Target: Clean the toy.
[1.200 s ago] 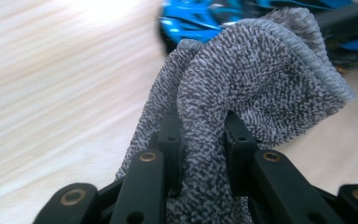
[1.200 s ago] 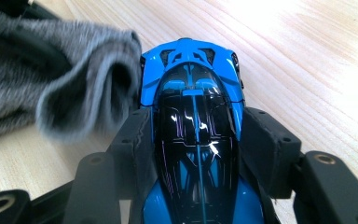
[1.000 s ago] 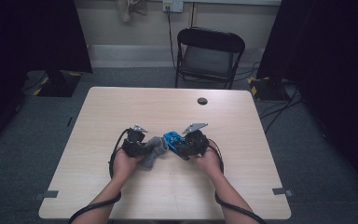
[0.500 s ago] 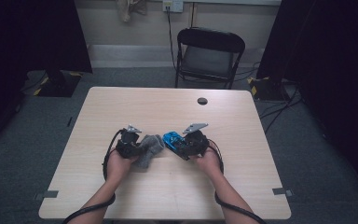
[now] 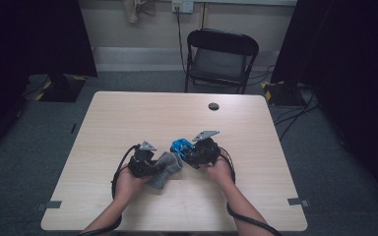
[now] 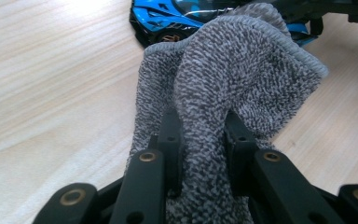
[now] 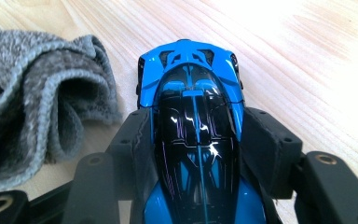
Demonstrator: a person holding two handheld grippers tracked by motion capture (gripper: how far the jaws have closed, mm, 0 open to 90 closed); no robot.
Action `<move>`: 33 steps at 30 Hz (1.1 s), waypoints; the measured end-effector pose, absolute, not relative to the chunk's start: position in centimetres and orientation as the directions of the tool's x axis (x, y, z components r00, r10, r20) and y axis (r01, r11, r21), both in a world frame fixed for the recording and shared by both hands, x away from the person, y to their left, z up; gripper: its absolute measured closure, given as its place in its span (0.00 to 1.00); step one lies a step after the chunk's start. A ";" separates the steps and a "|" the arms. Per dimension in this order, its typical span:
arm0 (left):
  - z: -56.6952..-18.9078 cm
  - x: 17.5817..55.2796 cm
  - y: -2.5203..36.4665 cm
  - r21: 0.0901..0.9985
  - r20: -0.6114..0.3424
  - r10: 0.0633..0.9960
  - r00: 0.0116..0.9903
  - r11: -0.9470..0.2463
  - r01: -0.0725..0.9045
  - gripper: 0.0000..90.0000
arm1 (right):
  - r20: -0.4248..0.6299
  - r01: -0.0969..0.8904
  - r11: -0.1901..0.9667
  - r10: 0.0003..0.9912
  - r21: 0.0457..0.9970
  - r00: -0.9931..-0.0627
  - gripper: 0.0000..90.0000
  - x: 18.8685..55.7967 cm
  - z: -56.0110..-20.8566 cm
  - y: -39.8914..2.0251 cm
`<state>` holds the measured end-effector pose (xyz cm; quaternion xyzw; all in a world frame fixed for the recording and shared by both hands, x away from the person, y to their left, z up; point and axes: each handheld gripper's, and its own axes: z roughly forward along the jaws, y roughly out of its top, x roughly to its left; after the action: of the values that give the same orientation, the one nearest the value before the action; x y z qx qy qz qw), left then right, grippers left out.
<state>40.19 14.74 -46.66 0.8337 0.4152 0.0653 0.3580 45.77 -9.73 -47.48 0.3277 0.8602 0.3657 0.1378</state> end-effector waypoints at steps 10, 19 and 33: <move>-47.0 39.9 14.5 0.650 -0.199 0.729 0.655 -0.402 0.645 0.81 | -0.006 0.456 0.516 0.667 0.725 -0.745 0.47 45.5 -47.6 -9.8; -47.2 39.9 14.3 0.645 -0.201 0.725 0.658 -0.408 0.646 0.80 | 0.016 0.472 0.518 0.662 0.714 -0.750 0.30 45.7 -47.5 -10.2; -46.5 39.3 14.1 0.645 -0.197 0.707 0.679 -0.428 0.633 0.81 | 0.042 0.470 0.509 0.645 0.721 -0.763 0.28 45.9 -46.0 -11.4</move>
<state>39.32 14.08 -46.51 0.8434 0.3971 0.0517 0.3583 45.92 -11.42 -45.95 0.3236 0.8608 0.3751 0.1167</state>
